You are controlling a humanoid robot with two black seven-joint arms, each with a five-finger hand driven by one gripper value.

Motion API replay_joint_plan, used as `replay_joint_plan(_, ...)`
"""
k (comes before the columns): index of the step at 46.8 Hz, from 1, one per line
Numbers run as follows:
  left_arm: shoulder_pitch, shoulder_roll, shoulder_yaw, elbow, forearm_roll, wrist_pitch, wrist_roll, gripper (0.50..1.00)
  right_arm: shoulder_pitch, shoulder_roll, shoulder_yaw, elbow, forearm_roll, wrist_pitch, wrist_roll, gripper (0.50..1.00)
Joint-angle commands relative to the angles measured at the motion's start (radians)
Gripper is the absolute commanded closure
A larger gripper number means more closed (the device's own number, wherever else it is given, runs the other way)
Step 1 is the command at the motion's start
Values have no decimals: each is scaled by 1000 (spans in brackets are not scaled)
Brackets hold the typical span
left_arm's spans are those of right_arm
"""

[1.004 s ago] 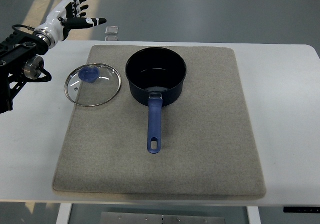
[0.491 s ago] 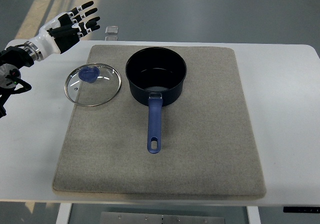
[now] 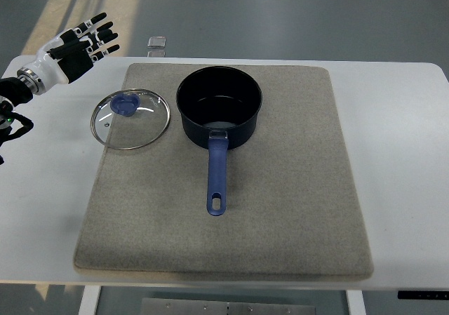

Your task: Open pot lid and place left with left hand

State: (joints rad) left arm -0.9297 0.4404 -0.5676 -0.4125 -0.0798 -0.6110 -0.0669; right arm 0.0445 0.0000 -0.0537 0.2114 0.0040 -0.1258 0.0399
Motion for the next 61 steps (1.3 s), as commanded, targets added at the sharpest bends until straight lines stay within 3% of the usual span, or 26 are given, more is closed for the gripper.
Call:
replay_joint_plan(1, -1, 0, 0, 0, 0, 0, -1, 506, 0, 0, -1, 0, -1, 0, 0, 585)
replay_joint_plan(61, 0, 1, -20, -6, 0, 0, -4, 506, 0, 0, 2, 5, -2, 2, 0, 585)
